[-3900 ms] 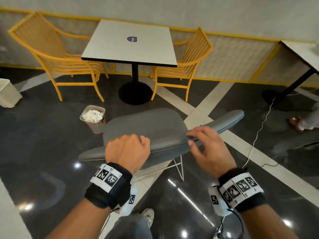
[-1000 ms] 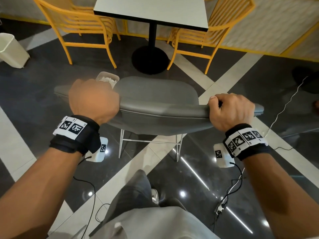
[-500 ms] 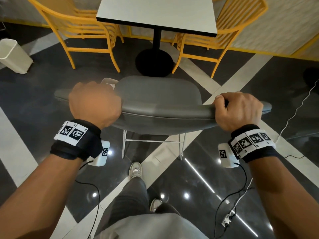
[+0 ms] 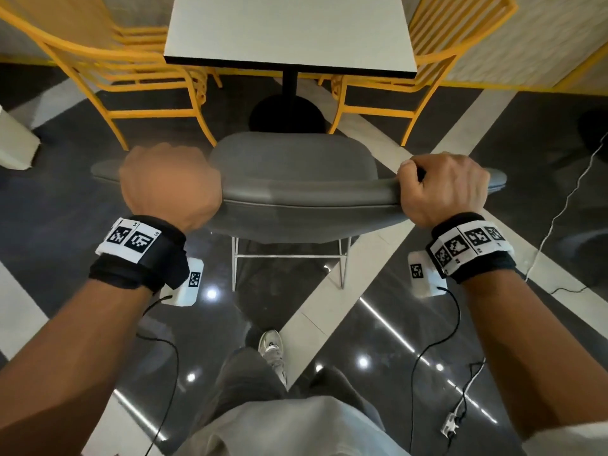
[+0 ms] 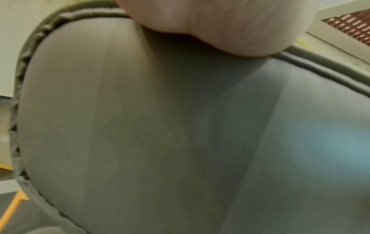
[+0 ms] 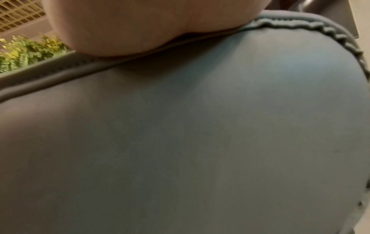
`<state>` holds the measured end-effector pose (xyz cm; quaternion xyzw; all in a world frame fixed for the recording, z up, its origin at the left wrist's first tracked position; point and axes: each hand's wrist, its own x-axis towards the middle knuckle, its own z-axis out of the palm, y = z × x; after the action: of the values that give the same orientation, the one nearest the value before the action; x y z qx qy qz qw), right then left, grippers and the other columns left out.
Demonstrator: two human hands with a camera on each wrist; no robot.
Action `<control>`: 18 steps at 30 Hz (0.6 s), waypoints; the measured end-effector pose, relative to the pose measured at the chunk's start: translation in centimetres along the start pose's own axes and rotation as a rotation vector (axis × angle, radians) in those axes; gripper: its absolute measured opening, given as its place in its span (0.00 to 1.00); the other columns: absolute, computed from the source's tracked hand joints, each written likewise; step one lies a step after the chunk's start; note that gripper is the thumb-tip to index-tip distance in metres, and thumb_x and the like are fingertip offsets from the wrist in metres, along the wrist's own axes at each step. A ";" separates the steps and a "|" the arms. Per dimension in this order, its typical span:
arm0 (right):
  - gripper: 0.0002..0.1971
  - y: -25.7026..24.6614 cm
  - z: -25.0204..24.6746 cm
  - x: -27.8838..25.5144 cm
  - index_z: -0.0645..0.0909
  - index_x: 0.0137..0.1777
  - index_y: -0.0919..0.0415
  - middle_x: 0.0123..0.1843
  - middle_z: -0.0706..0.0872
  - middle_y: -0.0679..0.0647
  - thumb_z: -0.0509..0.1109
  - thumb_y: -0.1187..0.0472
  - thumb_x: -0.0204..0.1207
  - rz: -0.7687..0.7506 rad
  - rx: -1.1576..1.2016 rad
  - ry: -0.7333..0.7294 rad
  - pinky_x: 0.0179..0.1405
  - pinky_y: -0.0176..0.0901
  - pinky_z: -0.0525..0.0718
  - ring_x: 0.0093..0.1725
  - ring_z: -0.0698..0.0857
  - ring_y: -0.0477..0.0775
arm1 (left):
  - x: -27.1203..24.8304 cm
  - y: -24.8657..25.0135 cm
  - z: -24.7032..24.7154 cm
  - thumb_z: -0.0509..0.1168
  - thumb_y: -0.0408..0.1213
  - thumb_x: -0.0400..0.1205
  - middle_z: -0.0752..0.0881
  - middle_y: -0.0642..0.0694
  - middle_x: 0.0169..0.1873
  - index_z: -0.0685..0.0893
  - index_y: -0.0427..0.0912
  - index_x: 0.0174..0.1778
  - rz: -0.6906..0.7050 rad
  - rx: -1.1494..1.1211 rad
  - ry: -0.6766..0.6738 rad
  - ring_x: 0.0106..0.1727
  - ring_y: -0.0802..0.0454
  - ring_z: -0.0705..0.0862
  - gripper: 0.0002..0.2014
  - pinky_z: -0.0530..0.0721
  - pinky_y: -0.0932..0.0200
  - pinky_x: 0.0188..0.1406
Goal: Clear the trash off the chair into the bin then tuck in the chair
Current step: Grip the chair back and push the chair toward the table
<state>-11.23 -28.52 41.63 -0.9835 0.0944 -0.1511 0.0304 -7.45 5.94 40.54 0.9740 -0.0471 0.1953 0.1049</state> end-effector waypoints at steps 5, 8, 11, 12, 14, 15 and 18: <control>0.22 -0.5 1.3 3.4 0.77 0.27 0.59 0.24 0.78 0.54 0.55 0.48 0.77 0.017 -0.009 -0.004 0.33 0.49 0.79 0.28 0.77 0.62 | 3.8 -0.8 1.6 0.53 0.43 0.73 0.80 0.40 0.23 0.88 0.41 0.31 0.012 -0.007 -0.016 0.28 0.37 0.74 0.18 0.73 0.46 0.39; 0.22 -0.8 1.8 5.0 0.79 0.28 0.58 0.25 0.78 0.54 0.55 0.48 0.77 0.012 -0.008 -0.011 0.33 0.49 0.79 0.28 0.77 0.62 | 5.5 -1.1 2.3 0.53 0.43 0.73 0.82 0.39 0.24 0.89 0.42 0.33 0.013 -0.021 -0.032 0.29 0.37 0.75 0.19 0.72 0.47 0.39; 0.22 -0.9 2.5 6.9 0.79 0.28 0.57 0.24 0.77 0.53 0.54 0.47 0.77 0.001 0.000 -0.027 0.34 0.50 0.81 0.27 0.77 0.60 | 7.3 -1.1 3.0 0.54 0.42 0.73 0.81 0.39 0.24 0.88 0.42 0.32 0.018 -0.030 -0.019 0.28 0.37 0.75 0.18 0.71 0.47 0.39; 0.22 -0.9 2.7 7.6 0.79 0.28 0.57 0.24 0.77 0.53 0.54 0.47 0.77 0.001 0.002 -0.027 0.33 0.50 0.81 0.27 0.77 0.60 | 7.9 -1.0 3.3 0.54 0.42 0.73 0.81 0.39 0.24 0.89 0.41 0.32 0.014 -0.033 -0.011 0.28 0.38 0.75 0.18 0.71 0.47 0.39; 0.22 -0.9 3.2 9.0 0.78 0.28 0.57 0.24 0.77 0.53 0.54 0.47 0.76 -0.006 0.007 -0.024 0.33 0.50 0.80 0.27 0.77 0.61 | 9.0 -1.0 3.8 0.53 0.42 0.73 0.81 0.39 0.24 0.89 0.41 0.31 0.006 -0.034 -0.007 0.28 0.40 0.73 0.19 0.71 0.48 0.39; 0.22 -0.8 3.5 9.7 0.77 0.27 0.58 0.24 0.77 0.53 0.54 0.47 0.76 -0.012 0.009 -0.020 0.32 0.50 0.80 0.27 0.77 0.61 | 9.6 -0.9 4.0 0.53 0.42 0.73 0.81 0.39 0.23 0.88 0.40 0.31 0.003 -0.031 -0.009 0.28 0.40 0.72 0.19 0.71 0.48 0.39; 0.22 -0.7 4.1 11.9 0.76 0.27 0.58 0.25 0.77 0.53 0.54 0.47 0.76 -0.022 -0.002 -0.013 0.32 0.46 0.75 0.29 0.77 0.62 | 11.3 -0.4 4.6 0.52 0.43 0.74 0.80 0.39 0.23 0.87 0.40 0.31 -0.002 -0.014 -0.007 0.28 0.39 0.74 0.19 0.71 0.48 0.39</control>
<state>1.32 -30.05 41.23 -0.9855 0.0834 -0.1449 0.0282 4.65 4.72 40.75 0.9740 -0.0477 0.1915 0.1116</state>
